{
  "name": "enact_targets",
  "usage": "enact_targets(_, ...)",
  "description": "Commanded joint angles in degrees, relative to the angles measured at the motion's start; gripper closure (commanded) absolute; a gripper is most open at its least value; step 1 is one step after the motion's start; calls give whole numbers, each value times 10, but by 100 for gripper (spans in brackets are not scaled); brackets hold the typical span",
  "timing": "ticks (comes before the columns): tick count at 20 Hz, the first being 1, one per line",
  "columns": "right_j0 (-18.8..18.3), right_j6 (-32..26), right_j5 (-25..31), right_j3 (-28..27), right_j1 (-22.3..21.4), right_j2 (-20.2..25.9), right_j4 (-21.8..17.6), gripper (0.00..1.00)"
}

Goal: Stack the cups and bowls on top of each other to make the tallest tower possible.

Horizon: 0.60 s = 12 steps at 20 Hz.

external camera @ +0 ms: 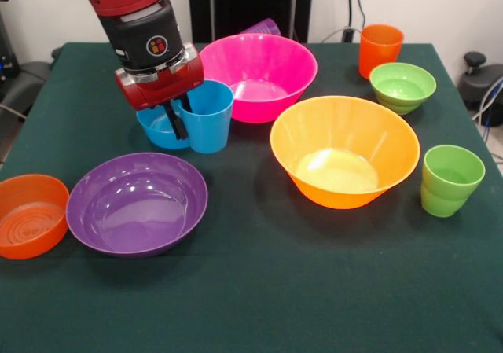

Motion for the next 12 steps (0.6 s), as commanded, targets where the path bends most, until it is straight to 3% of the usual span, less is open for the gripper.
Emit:
enact_targets(1,35,69,10,18,30,-49,-54,100)
enact_targets(12,42,123,-41,23,41,-46,-57,100)
